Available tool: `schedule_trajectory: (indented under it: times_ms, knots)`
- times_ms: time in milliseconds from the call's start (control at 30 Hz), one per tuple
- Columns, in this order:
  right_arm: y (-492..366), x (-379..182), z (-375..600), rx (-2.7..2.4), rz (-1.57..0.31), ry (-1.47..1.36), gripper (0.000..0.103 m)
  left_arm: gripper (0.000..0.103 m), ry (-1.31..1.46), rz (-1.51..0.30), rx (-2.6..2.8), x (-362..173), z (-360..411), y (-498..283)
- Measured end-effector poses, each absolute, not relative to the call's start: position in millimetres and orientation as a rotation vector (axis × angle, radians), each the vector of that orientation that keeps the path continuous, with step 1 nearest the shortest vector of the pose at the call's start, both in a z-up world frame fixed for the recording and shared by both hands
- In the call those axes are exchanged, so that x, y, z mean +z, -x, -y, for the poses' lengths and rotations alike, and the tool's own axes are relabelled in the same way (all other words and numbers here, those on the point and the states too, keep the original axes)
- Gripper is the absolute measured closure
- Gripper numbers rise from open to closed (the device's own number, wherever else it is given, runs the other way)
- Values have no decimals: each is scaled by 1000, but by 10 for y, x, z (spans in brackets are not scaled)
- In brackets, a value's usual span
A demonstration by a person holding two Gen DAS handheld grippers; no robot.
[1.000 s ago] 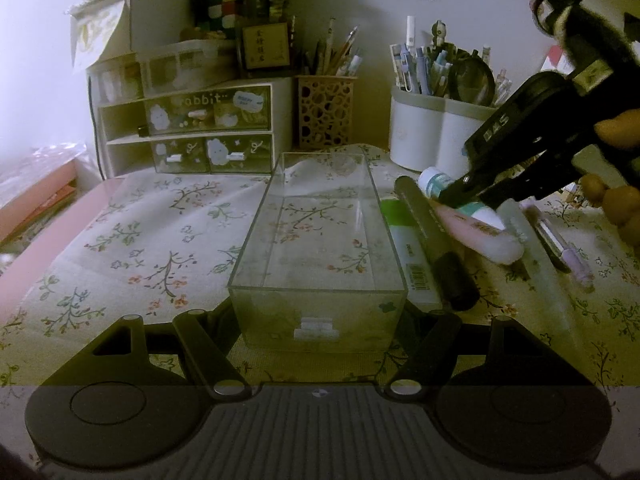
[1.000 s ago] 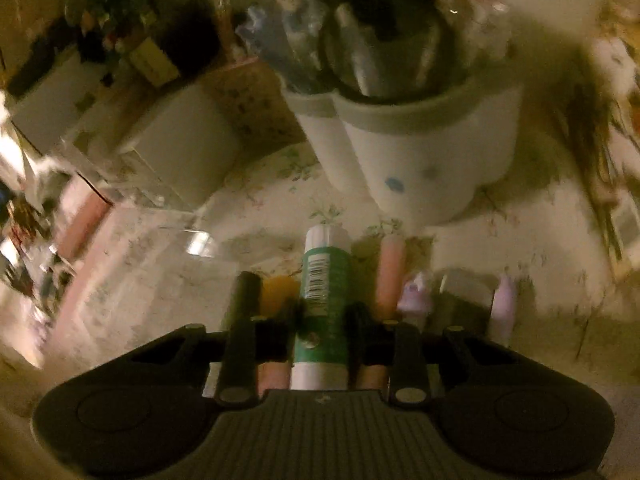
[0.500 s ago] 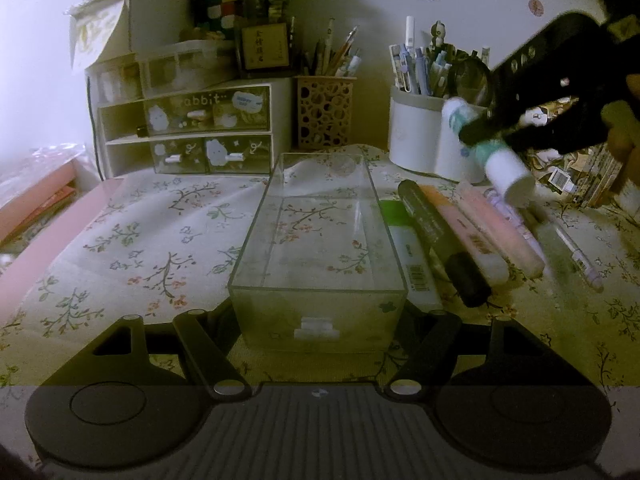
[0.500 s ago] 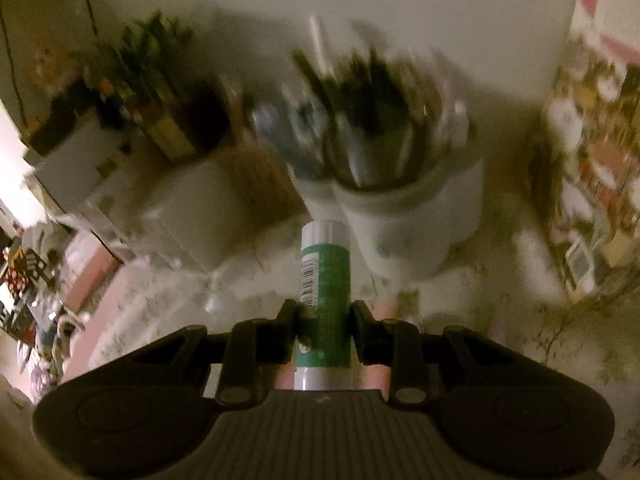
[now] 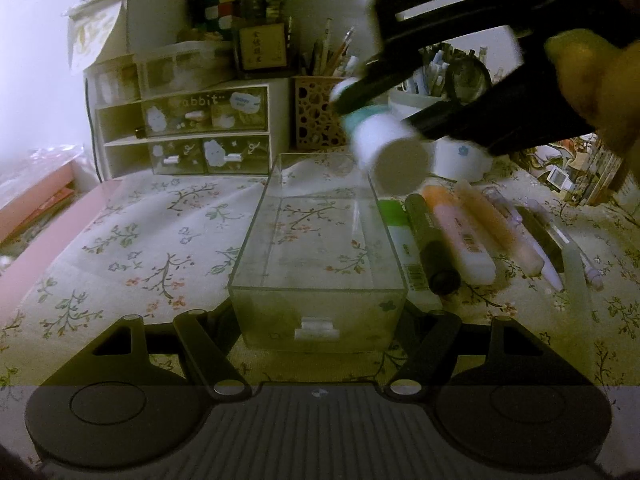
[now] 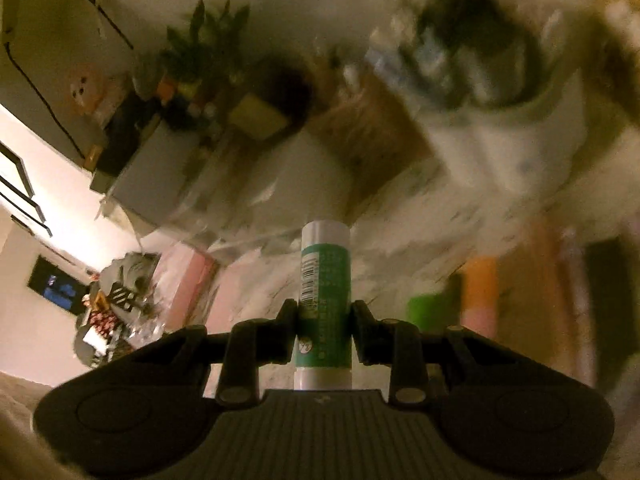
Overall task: Organize stationery
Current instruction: 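Lower the glue stick into the clear box and open the right tool, then grasp the black marker from the row with the right tool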
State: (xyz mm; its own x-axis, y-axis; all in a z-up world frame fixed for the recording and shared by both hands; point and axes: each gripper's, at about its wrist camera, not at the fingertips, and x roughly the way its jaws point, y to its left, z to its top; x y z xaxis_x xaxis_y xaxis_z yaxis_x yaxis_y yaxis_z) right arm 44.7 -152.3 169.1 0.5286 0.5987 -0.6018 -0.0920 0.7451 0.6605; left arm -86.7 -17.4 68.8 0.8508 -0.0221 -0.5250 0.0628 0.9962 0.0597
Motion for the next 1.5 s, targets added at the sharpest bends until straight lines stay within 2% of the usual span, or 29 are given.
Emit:
schedule_trajectory:
  times_ms: [467,867,1167,1267,1300,1500]
  knots:
    - [-640,1338,1063,498,-1186,-550,76,30,-69,-548,-62,680,151,881]
    - [-363,1569,1988,358,-964,-561,77,30,-65,-546,-61,684,162,884]
    - [-266,1532,1849,445,-971,-531,76,30,-67,-546,-61,688,151,884]
    - [-359,1493,1615,393,-1019,-391,76,30,-68,-547,-61,689,147,886]
    - [-379,1472,1564,351,-1036,-340,79,30,-68,-546,-62,689,145,887]
    - [-400,1380,1480,326,-1065,-258,80,30,-67,-546,-61,692,153,885]
